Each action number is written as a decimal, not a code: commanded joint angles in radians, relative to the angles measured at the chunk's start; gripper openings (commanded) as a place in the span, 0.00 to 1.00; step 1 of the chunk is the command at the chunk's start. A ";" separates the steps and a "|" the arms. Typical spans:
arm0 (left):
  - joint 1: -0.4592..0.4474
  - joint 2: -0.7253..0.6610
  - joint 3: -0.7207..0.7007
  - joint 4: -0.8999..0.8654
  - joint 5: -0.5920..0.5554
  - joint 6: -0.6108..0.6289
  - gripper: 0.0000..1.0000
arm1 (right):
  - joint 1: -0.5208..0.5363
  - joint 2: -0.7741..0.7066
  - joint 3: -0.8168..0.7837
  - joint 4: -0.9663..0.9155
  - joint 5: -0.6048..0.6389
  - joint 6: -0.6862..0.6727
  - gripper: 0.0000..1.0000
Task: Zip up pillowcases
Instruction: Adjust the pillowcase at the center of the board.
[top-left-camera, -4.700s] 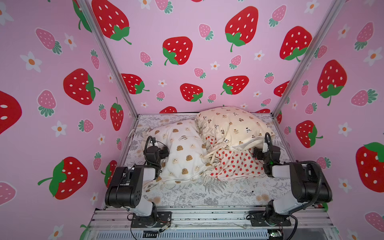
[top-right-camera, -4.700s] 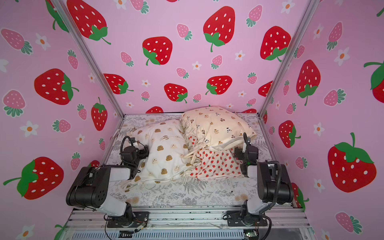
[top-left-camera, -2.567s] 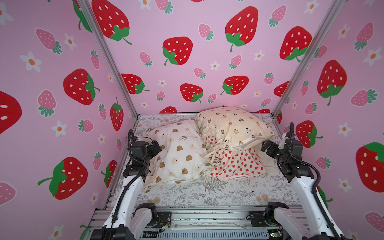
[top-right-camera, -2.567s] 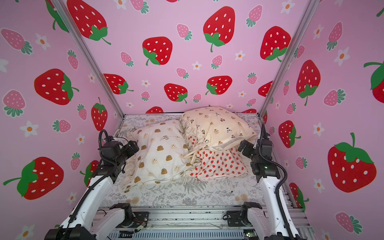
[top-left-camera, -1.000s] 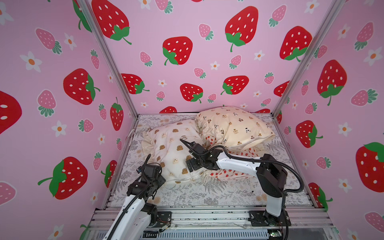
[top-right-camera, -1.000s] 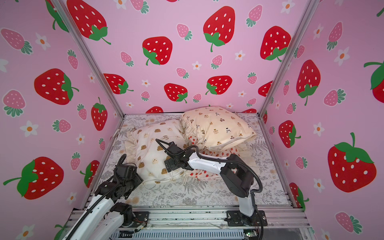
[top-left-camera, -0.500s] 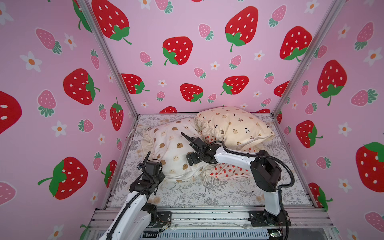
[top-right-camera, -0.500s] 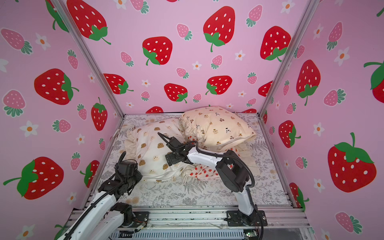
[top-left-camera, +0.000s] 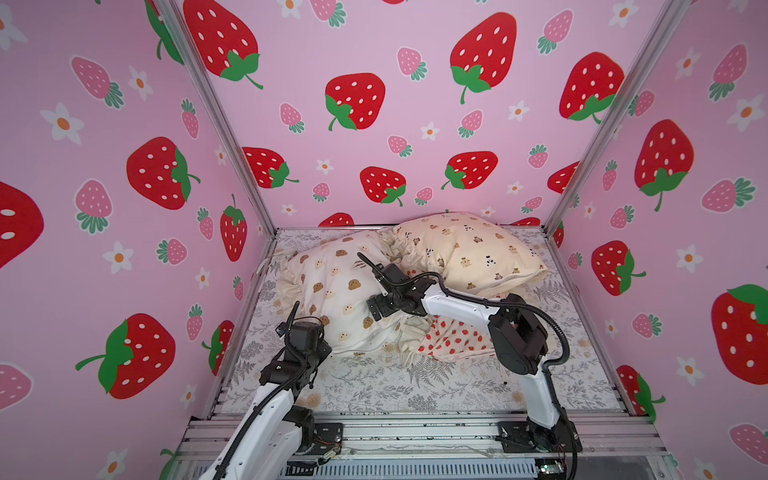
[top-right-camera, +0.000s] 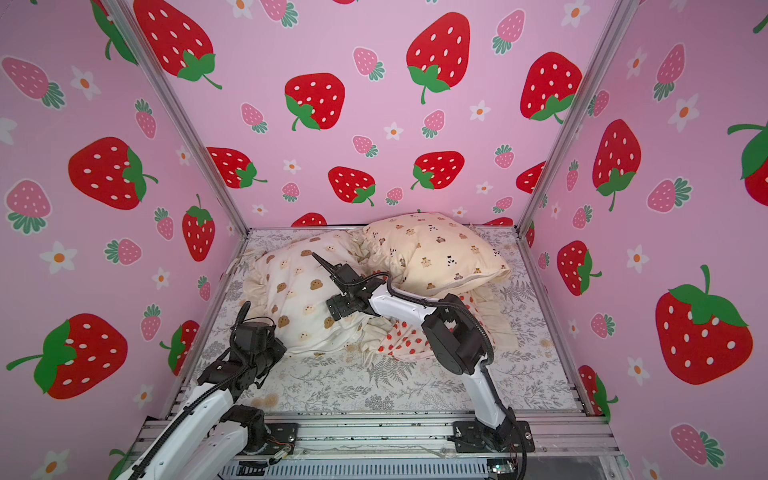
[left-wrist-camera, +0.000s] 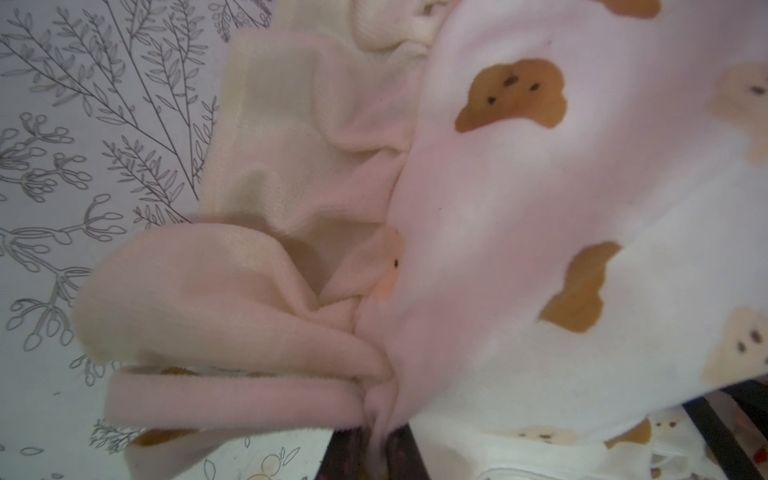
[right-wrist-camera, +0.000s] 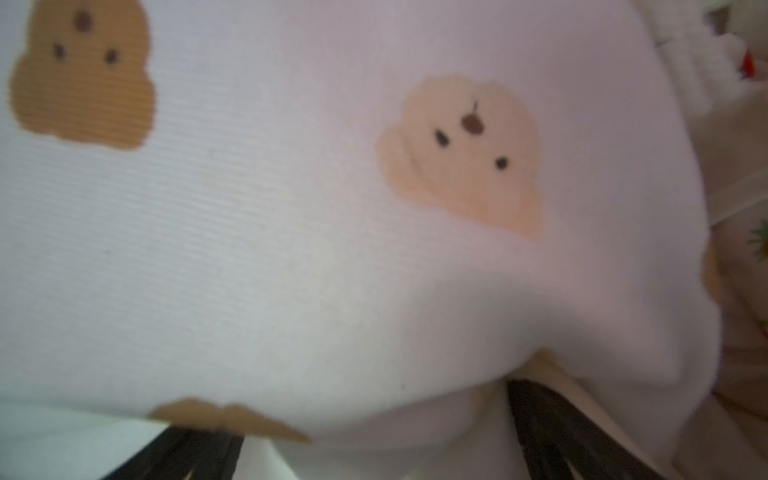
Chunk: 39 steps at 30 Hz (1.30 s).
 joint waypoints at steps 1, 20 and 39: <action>0.006 -0.021 0.031 -0.022 0.016 0.022 0.12 | 0.017 -0.113 -0.053 0.019 -0.008 -0.017 1.00; 0.007 -0.067 0.220 -0.292 0.155 -0.012 0.00 | 0.221 -0.326 -0.223 -0.001 0.002 0.087 0.89; -0.206 -0.061 0.157 -0.157 0.145 -0.212 0.02 | 0.130 -0.192 -0.207 0.053 -0.011 0.120 0.68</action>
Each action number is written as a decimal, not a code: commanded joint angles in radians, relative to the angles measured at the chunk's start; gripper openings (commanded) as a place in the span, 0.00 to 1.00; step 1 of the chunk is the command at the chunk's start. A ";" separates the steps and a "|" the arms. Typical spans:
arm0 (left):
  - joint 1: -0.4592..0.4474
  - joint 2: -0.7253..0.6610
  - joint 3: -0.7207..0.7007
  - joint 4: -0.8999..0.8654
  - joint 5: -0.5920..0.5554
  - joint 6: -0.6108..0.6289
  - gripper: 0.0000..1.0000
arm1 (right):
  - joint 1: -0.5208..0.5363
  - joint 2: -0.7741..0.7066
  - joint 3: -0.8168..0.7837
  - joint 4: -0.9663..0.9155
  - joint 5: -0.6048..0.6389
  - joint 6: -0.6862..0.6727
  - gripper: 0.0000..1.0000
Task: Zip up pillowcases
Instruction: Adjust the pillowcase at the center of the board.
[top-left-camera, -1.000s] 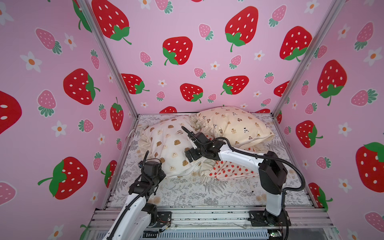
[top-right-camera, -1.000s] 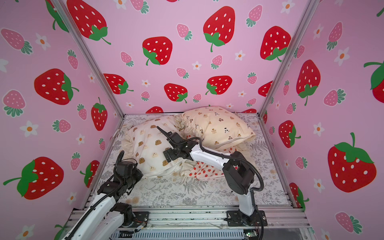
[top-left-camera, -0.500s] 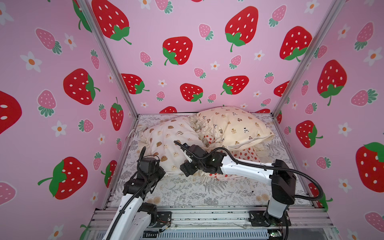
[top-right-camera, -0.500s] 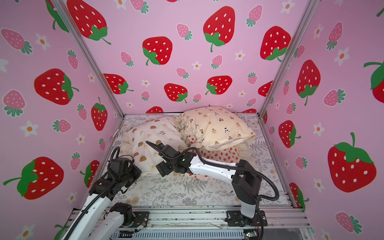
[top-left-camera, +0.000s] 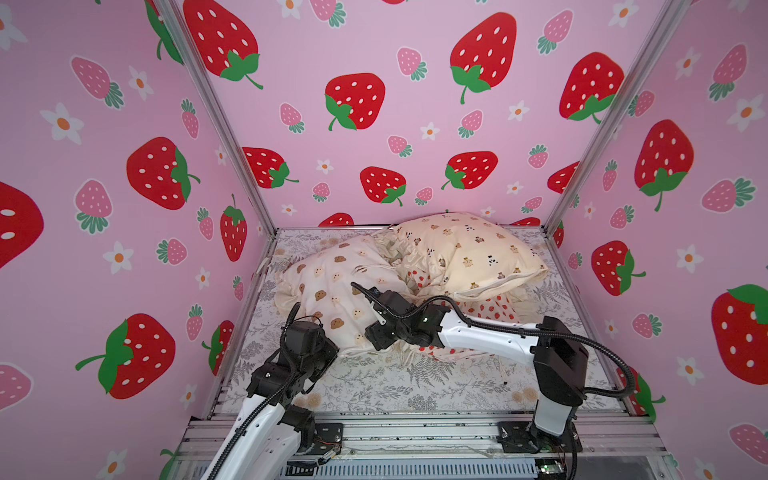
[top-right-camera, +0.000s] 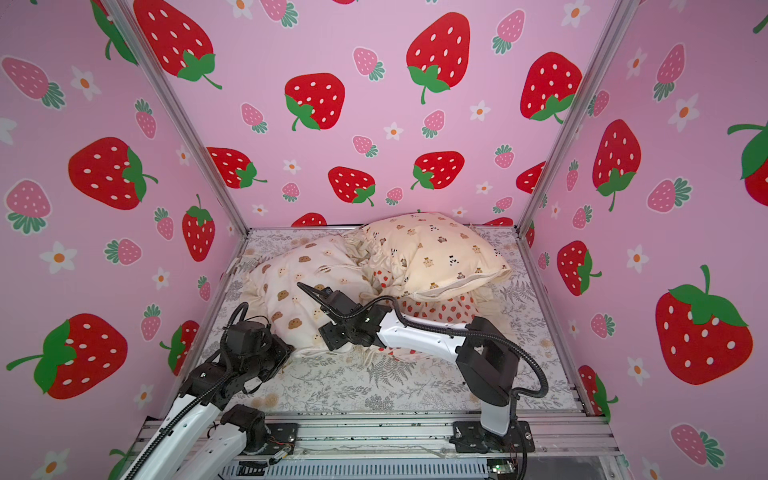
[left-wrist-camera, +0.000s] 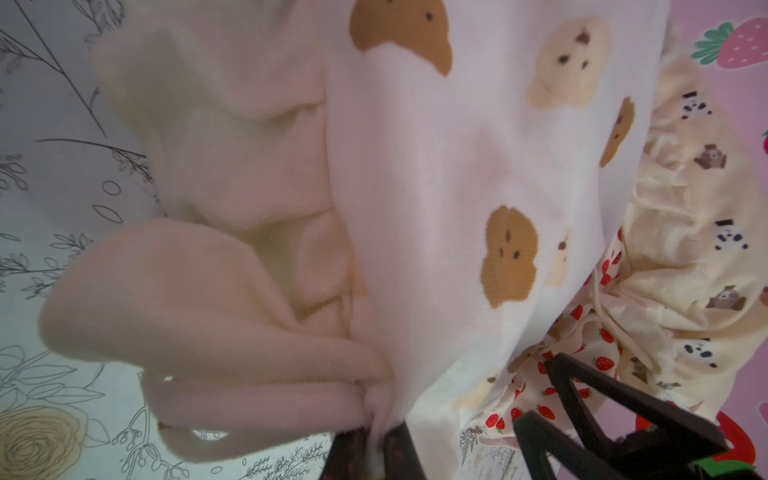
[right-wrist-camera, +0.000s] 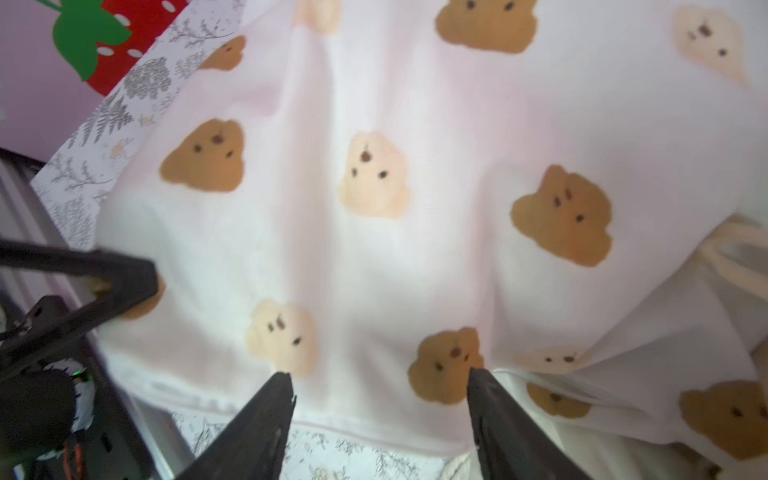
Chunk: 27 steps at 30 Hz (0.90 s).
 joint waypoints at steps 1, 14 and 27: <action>-0.068 0.045 0.019 0.066 -0.062 -0.025 0.05 | -0.049 0.079 0.045 0.020 -0.015 0.025 0.67; -0.247 0.234 0.050 0.195 -0.163 -0.084 0.04 | -0.174 0.312 0.262 0.075 0.040 -0.101 0.61; -0.203 0.247 0.044 0.235 -0.111 -0.127 0.00 | -0.109 -0.008 -0.026 0.092 0.060 -0.124 0.86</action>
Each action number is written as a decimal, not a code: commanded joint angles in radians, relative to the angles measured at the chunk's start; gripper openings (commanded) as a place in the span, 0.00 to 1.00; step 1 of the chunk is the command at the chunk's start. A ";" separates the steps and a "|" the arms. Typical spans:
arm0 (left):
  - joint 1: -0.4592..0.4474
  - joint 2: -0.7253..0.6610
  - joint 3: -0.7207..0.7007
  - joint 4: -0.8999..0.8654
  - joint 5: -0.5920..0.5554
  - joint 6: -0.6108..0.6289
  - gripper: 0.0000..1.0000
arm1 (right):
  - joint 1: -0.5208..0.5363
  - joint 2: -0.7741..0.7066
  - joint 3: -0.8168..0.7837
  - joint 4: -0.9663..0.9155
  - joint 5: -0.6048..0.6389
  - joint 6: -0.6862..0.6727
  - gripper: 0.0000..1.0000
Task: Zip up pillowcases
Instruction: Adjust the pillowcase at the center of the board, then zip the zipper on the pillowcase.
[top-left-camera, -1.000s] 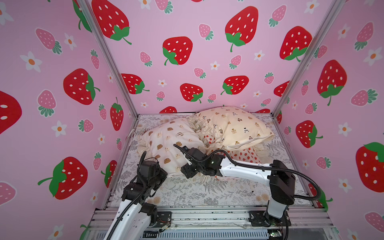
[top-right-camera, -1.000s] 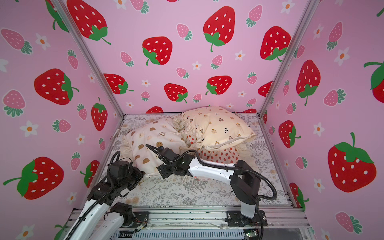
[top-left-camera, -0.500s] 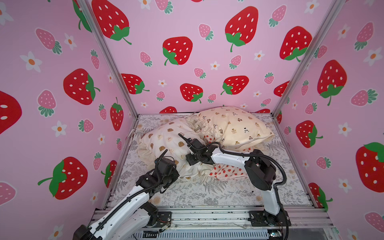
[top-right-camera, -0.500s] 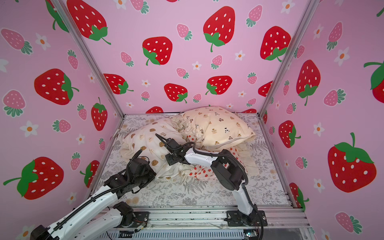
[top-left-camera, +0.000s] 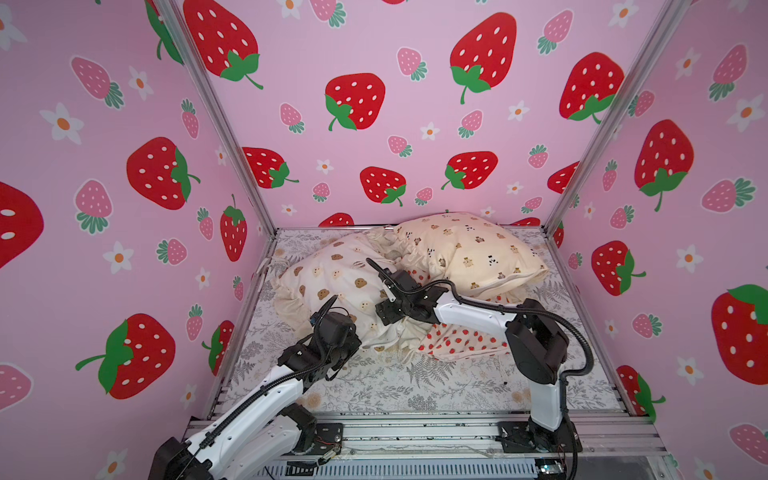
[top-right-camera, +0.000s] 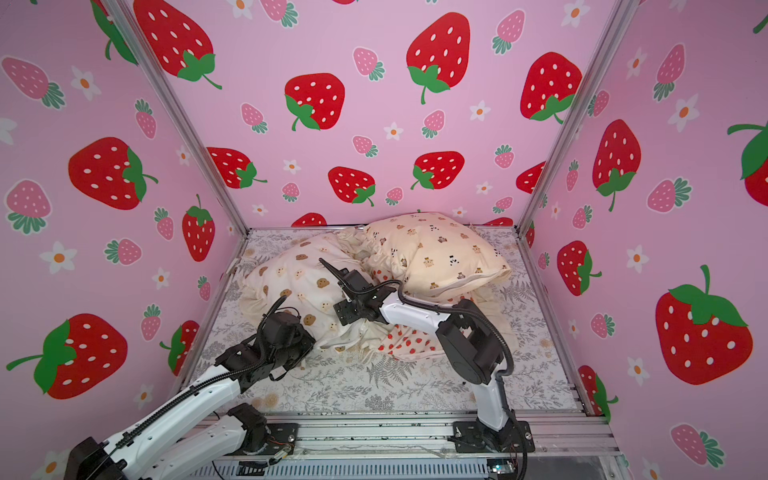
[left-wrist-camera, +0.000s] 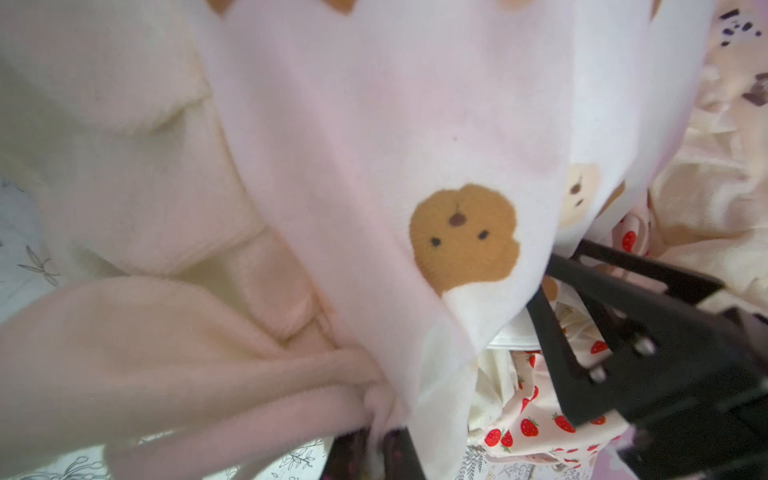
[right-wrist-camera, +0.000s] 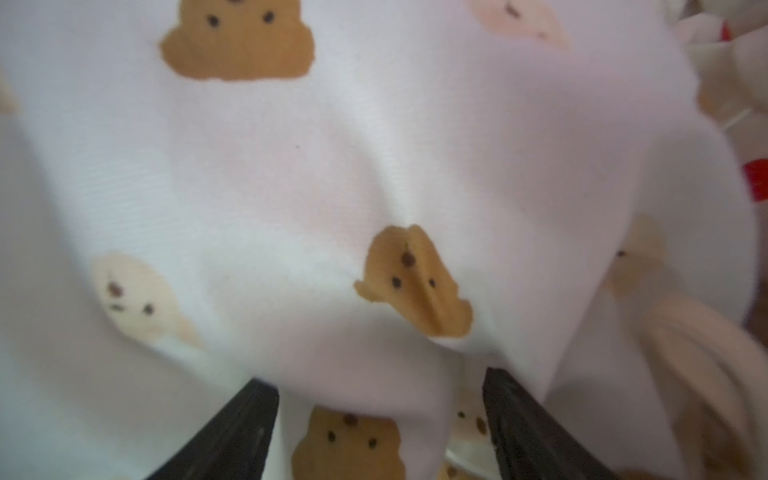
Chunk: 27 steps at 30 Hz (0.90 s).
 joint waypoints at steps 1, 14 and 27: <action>0.008 0.008 0.039 -0.013 0.029 -0.013 0.00 | 0.048 -0.095 -0.066 0.020 0.057 -0.016 0.86; 0.020 -0.074 -0.004 -0.145 0.017 0.034 0.35 | 0.154 -0.184 -0.163 0.032 0.053 0.057 0.82; 0.214 -0.229 -0.131 -0.159 0.110 0.084 0.63 | 0.246 -0.218 -0.194 -0.020 0.104 0.058 0.80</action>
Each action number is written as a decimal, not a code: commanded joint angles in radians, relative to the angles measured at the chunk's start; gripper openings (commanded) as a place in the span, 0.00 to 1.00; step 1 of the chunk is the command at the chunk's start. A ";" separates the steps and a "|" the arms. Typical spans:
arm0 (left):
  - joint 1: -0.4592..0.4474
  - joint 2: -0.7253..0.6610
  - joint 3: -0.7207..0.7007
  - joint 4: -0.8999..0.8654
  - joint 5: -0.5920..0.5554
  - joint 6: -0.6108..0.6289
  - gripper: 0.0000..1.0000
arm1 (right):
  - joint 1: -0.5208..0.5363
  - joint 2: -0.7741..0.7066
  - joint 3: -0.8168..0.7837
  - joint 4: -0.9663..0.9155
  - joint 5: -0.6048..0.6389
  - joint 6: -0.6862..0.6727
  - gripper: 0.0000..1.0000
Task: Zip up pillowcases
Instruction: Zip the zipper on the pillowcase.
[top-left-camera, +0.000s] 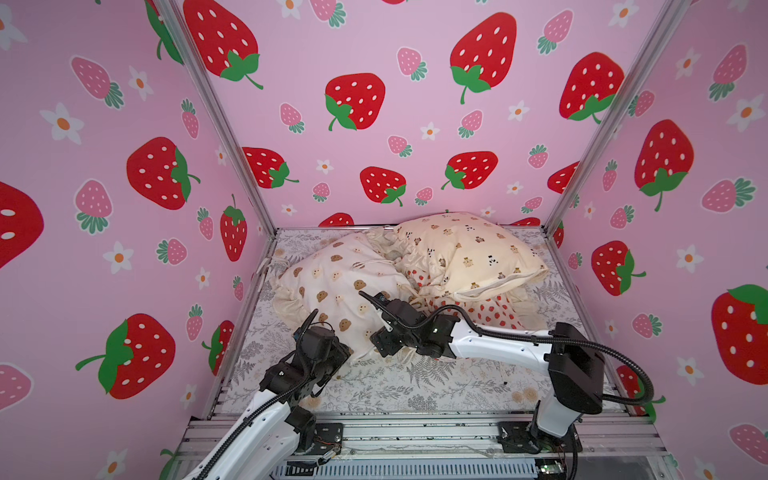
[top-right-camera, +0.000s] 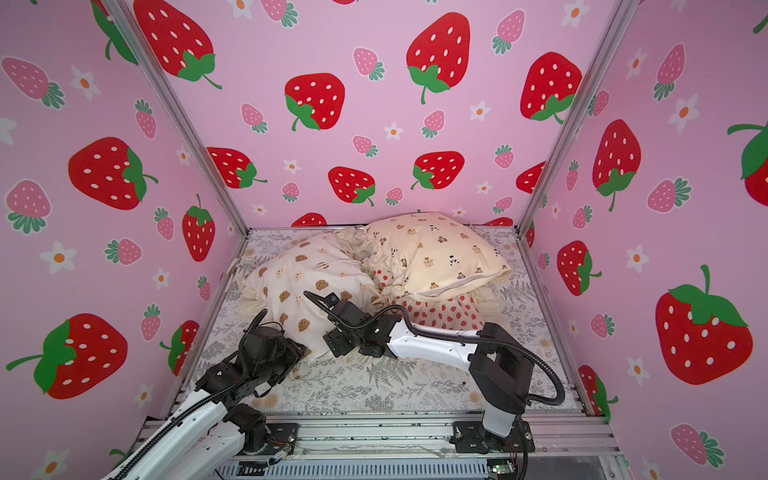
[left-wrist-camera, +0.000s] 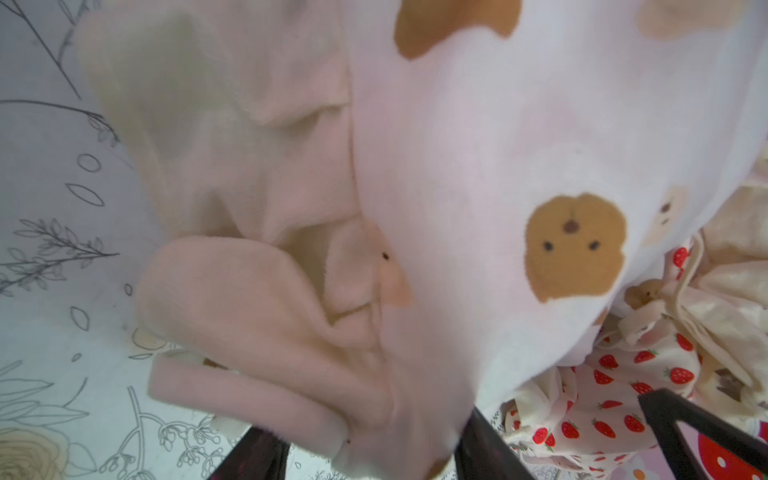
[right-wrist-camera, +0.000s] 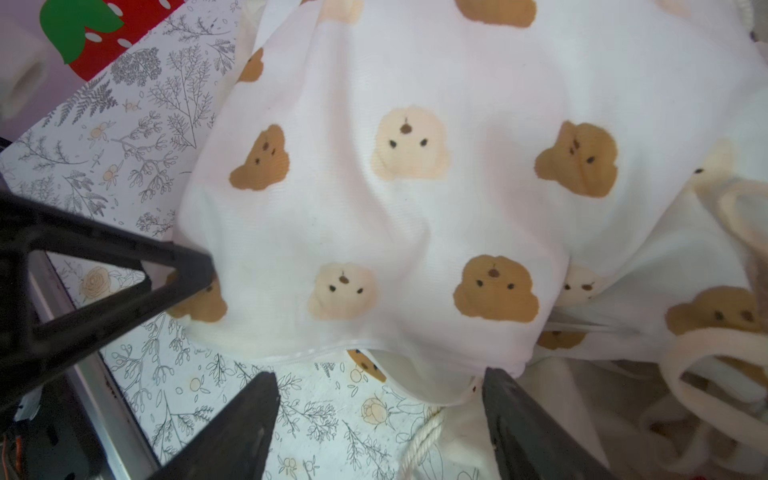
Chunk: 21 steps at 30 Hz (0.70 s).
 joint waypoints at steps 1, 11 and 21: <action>0.071 0.000 -0.018 0.021 0.059 0.035 0.63 | 0.032 -0.032 -0.014 -0.043 0.044 0.017 0.80; 0.109 0.021 -0.071 0.174 0.139 -0.043 0.40 | 0.141 -0.023 -0.027 -0.044 0.053 0.033 0.70; 0.108 -0.016 -0.039 0.150 0.213 -0.061 0.12 | 0.157 0.006 -0.008 0.000 -0.026 0.134 0.53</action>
